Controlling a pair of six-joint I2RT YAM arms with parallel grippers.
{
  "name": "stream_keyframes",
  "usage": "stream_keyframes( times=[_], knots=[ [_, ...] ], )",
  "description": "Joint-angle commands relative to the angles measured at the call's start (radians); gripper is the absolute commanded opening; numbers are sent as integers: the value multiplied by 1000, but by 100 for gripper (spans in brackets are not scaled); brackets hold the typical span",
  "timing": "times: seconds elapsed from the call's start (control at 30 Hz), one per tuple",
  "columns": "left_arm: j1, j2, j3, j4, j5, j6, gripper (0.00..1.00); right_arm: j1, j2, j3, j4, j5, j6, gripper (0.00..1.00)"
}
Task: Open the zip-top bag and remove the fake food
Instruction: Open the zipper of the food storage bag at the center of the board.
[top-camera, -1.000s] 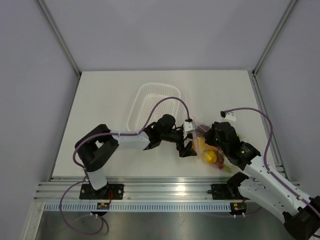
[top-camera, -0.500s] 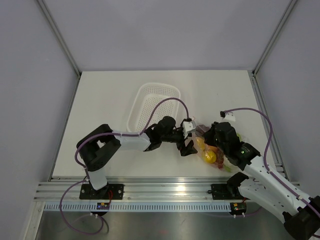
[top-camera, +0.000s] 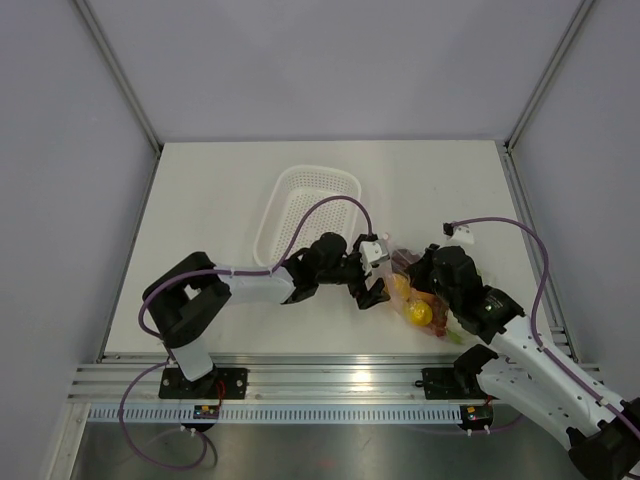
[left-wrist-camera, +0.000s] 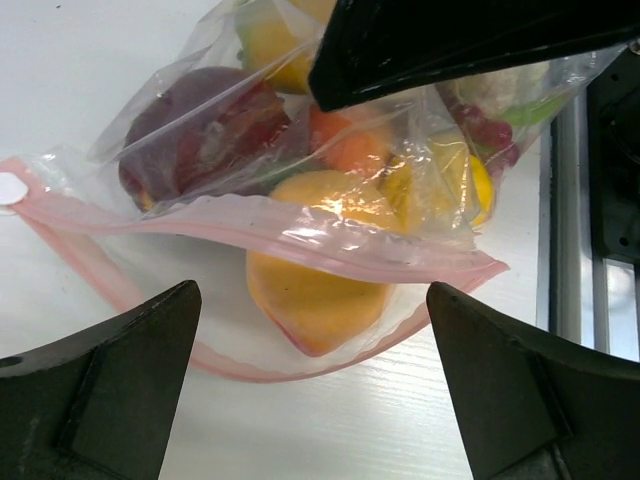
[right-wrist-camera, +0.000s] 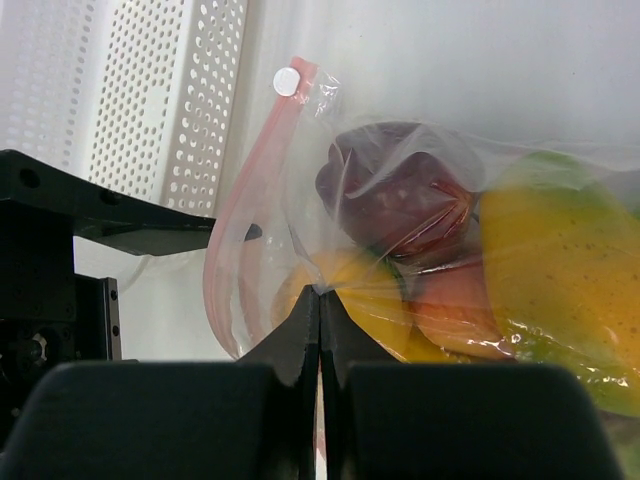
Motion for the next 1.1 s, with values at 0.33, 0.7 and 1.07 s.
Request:
stream_keyframes(
  times=[0.33, 0.7, 1.07],
  knots=[
    [13, 32, 53, 41, -39, 6, 99, -2, -3, -1, 67, -27, 10, 0],
    [13, 49, 62, 49, 102, -17, 99, -2, 40, 1, 70, -30, 13, 0],
    [5, 112, 145, -106, 116, 4, 99, -2, 32, -1, 67, -18, 16, 0]
  ],
)
